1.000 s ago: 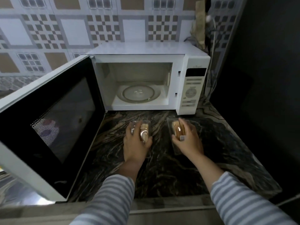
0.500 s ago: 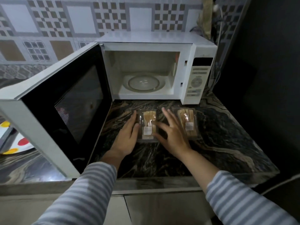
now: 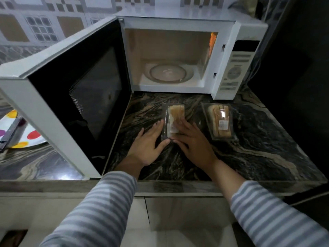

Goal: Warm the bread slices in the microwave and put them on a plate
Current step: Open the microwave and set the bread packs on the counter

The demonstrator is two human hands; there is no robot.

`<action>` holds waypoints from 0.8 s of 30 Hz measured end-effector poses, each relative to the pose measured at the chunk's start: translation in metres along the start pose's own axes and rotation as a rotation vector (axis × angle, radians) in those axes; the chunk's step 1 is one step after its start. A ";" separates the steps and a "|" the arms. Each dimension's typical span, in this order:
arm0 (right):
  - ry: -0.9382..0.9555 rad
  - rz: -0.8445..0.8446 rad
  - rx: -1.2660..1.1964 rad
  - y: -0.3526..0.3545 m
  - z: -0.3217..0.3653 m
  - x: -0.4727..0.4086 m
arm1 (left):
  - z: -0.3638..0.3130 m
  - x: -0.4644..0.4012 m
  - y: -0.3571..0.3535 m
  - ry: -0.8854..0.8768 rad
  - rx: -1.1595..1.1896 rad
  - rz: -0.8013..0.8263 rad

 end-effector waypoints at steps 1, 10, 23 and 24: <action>0.007 -0.007 -0.013 -0.001 0.000 0.001 | 0.000 -0.001 0.000 0.006 -0.017 0.003; -0.012 -0.028 -0.060 0.001 0.010 0.000 | -0.003 -0.002 0.001 0.025 -0.076 0.018; -0.038 -0.053 -0.135 0.003 0.004 -0.001 | -0.006 -0.002 0.005 0.052 -0.069 -0.003; -0.018 -0.058 -0.129 0.004 0.006 -0.002 | -0.006 -0.002 0.006 0.060 -0.046 -0.006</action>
Point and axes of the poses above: each hand's wrist, its own x-axis away from the middle knuckle, its own y-axis out of the back of the hand, z = x × y, the point moved 3 cm from there along -x, towards the middle knuckle, and after that the axes turned 1 degree about -y, right-handed, at the moved point
